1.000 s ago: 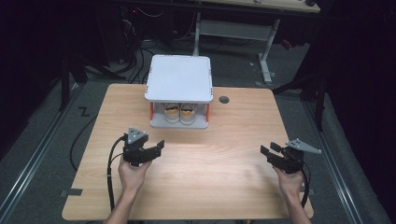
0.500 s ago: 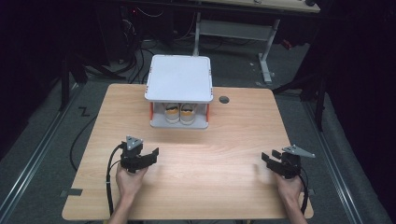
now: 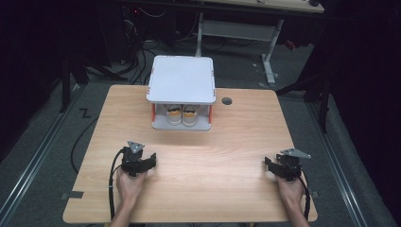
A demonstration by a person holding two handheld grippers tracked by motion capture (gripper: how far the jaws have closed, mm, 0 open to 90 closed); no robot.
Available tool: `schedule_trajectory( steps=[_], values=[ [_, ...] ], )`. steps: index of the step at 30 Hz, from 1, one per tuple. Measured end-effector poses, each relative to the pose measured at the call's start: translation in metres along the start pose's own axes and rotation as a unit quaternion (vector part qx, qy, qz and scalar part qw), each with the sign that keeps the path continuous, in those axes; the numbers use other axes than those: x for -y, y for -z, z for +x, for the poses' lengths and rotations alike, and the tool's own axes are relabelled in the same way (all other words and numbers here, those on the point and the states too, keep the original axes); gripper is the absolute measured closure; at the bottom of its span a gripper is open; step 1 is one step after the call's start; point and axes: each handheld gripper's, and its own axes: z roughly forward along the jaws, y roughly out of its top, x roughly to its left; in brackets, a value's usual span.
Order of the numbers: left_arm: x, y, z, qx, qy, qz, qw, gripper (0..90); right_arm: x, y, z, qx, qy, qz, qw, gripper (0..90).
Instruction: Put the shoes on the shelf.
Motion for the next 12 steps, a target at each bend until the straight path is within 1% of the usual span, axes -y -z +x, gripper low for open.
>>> schedule_trajectory(
  steps=[1,4,8,12],
  values=[
    [0.0019,-0.0014,0.0001,-0.004,-0.006,-0.005,1.0,31.5,-0.0003,-0.0004,0.0005,0.001,0.0,0.001,1.0,43.7],
    [0.0017,-0.0016,-0.0001,-0.007,-0.006,-0.004,0.9999,31.2,-0.0012,-0.0015,0.0008,0.002,0.004,0.002,1.0,43.0],
    [0.0017,-0.0017,0.0,-0.004,-0.006,-0.004,1.0,30.4,-0.0013,-0.0018,0.0008,0.001,0.005,0.002,1.0,42.8],
    [0.0018,-0.0018,-0.0003,-0.003,-0.007,-0.003,1.0,29.0,-0.0017,-0.0021,0.0012,-0.001,0.004,0.004,1.0,40.1]
  ],
)
